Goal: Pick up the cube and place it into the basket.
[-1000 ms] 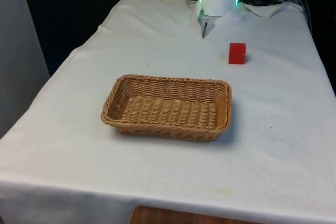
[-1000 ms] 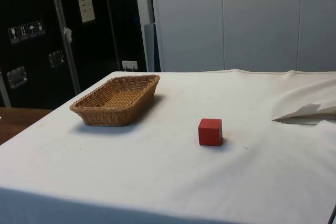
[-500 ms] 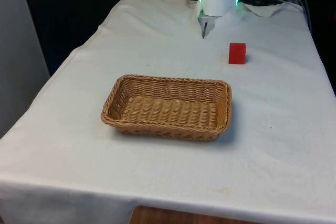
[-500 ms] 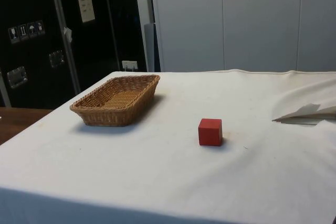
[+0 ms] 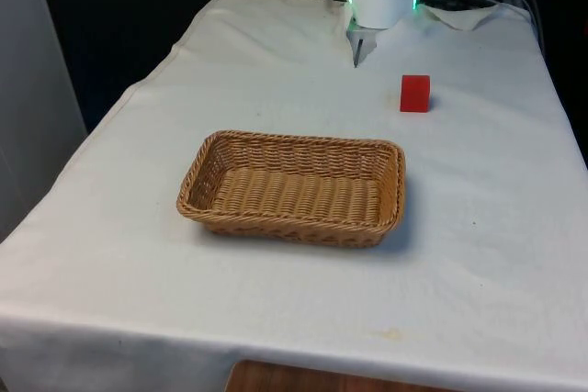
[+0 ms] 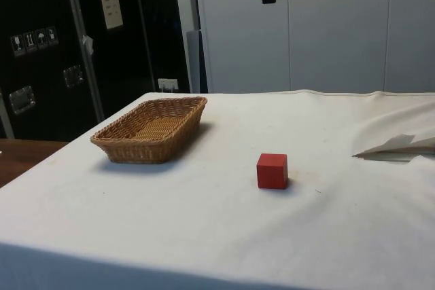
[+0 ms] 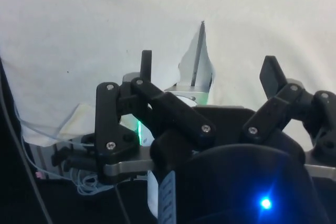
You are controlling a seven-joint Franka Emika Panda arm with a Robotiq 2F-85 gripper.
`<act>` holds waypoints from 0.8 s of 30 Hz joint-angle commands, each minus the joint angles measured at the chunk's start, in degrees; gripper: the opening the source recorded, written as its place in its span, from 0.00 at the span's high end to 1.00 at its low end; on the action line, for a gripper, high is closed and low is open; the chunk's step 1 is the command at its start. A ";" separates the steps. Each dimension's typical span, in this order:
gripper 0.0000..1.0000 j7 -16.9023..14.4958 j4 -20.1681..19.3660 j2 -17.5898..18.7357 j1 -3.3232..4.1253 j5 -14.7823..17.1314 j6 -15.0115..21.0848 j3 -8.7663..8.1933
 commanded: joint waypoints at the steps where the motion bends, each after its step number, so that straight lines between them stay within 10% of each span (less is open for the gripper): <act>1: 0.00 0.80 -0.34 0.06 0.06 0.17 0.74 0.34; 24: 0.00 3.67 -6.25 1.32 0.23 2.41 9.57 1.09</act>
